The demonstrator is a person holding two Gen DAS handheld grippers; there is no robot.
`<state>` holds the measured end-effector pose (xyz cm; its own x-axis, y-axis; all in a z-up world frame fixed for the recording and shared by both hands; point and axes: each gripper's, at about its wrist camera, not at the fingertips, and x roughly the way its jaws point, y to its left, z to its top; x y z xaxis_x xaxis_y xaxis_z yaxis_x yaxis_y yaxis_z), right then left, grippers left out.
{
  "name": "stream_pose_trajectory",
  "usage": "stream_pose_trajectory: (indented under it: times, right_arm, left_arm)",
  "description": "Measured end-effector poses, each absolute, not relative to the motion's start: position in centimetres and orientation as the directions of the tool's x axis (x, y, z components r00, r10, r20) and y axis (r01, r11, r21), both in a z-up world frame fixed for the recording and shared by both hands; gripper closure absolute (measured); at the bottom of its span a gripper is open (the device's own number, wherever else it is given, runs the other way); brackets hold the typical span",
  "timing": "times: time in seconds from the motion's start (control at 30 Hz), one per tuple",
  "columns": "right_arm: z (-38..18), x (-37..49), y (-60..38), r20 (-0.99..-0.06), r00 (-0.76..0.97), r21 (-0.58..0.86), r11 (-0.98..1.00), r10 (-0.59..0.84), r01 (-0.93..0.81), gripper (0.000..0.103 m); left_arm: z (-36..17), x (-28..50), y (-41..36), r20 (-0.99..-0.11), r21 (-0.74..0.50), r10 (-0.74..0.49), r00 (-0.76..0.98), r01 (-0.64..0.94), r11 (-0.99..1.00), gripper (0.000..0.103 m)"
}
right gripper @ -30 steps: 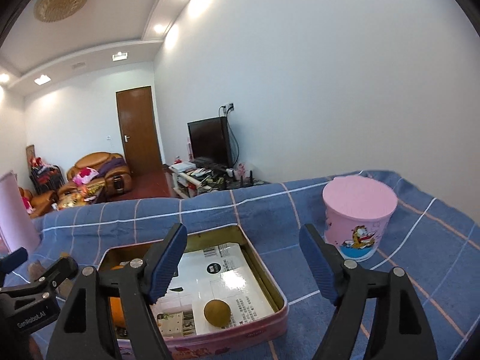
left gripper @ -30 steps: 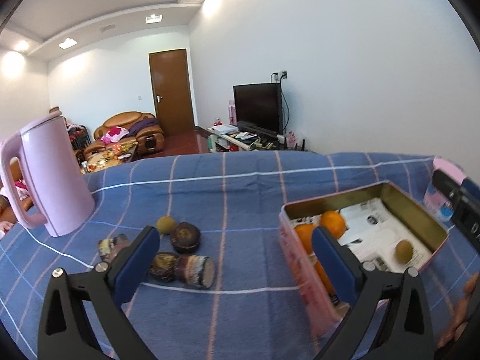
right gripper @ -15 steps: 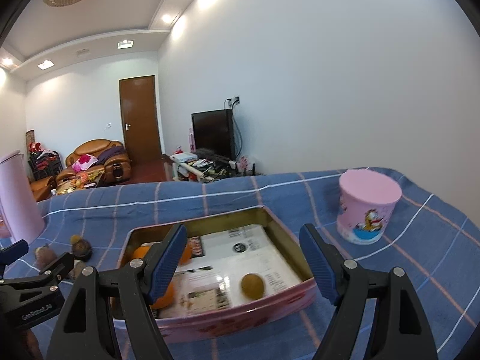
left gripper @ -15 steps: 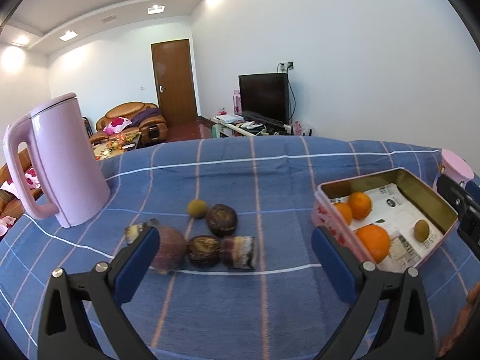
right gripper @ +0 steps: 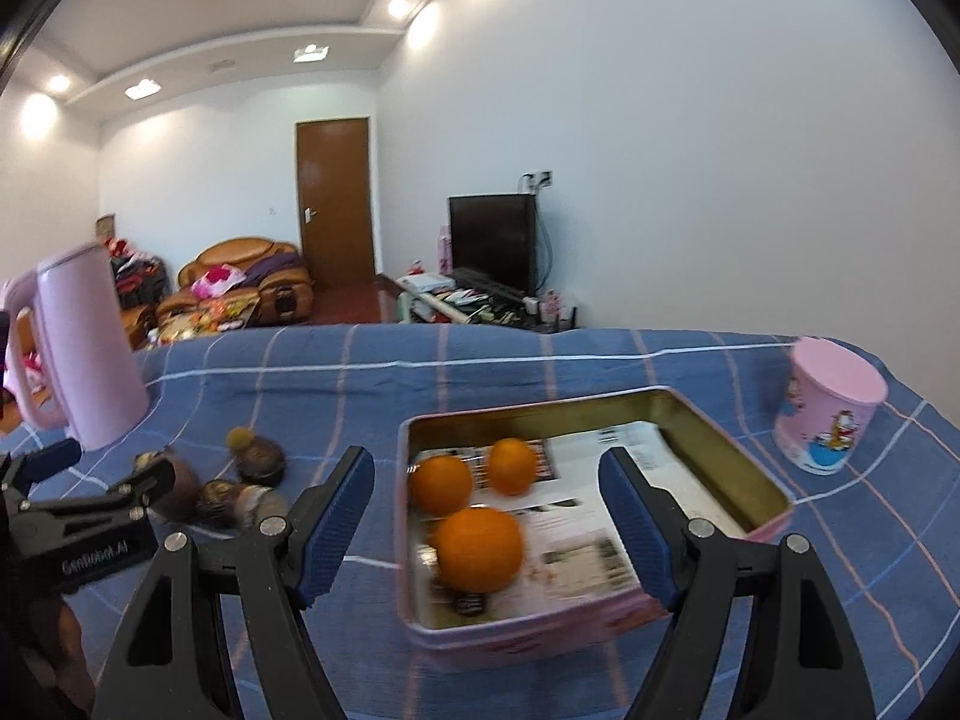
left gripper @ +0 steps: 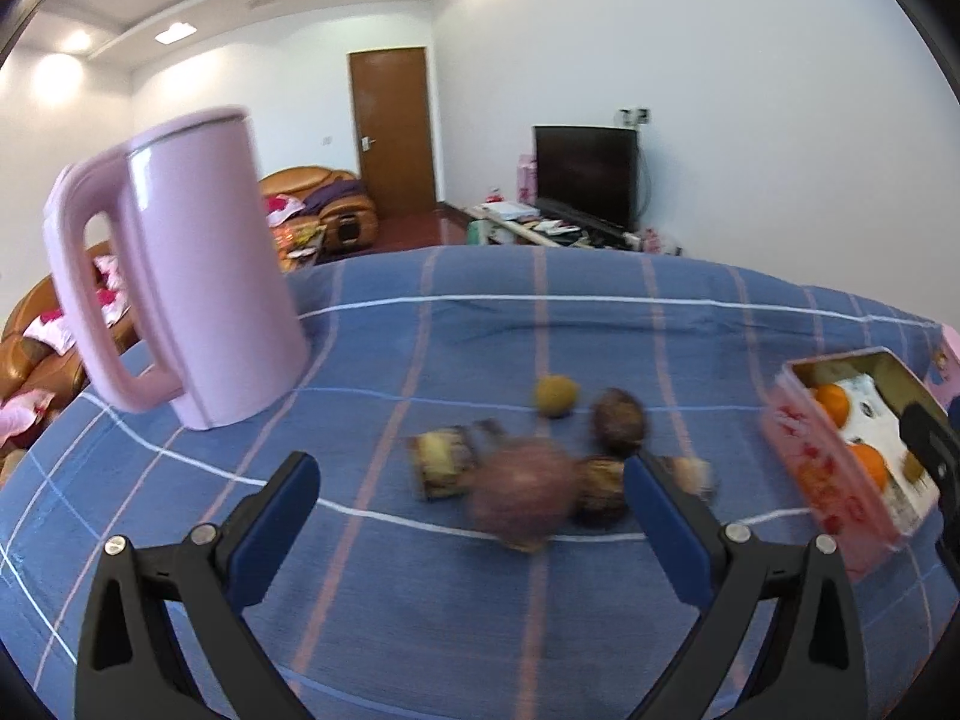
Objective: Organize fruits
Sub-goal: 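Move both grippers back toward the remaining fruits and sugarcane pieces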
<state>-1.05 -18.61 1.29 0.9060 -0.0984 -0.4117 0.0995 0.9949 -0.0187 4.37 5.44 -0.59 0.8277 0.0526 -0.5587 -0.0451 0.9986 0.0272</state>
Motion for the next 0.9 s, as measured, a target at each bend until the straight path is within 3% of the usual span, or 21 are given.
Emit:
stream_pose_trajectory:
  times: [0.2, 0.27, 0.33, 0.63, 0.87, 0.9]
  right_arm:
    - [0.4, 1.5, -14.0, -0.493, 0.870, -0.048, 0.998, 0.002, -0.029, 0.025]
    - [0.1, 2.2, -12.7, -0.519, 0.854, -0.057, 0.996, 0.030, -0.070, 0.034]
    - [-0.5, 3.2, -11.1, -0.555, 0.831, -0.090, 0.990, 0.037, -0.104, 0.049]
    - [-2.9, 7.4, -8.4, -0.702, 0.710, -0.079, 0.985, 0.053, -0.152, 0.050]
    - [-4.0, 9.3, -8.1, -0.755, 0.653, -0.050, 0.989, 0.052, -0.136, 0.050]
    - [-4.1, 9.4, -8.2, -0.760, 0.647, -0.041, 0.989, 0.059, -0.139, 0.054]
  left_arm:
    - [-0.4, 5.4, 9.2, -0.561, 0.010, 0.104, 0.821, -0.119, 0.993, 0.000]
    - [-0.3, 5.6, 10.1, -0.563, 0.000, 0.113, 0.819, -0.136, 0.991, 0.000]
    - [-0.3, 5.9, 11.0, -0.570, -0.016, 0.117, 0.813, -0.154, 0.988, 0.000]
    - [0.0, 6.4, 12.8, -0.583, -0.051, 0.126, 0.802, -0.191, 0.980, 0.000]
    - [0.0, 6.6, 12.1, -0.586, -0.049, 0.093, 0.805, -0.150, 0.987, 0.000]
    - [-0.1, 6.6, 12.0, -0.586, -0.048, 0.085, 0.806, -0.140, 0.989, 0.000]
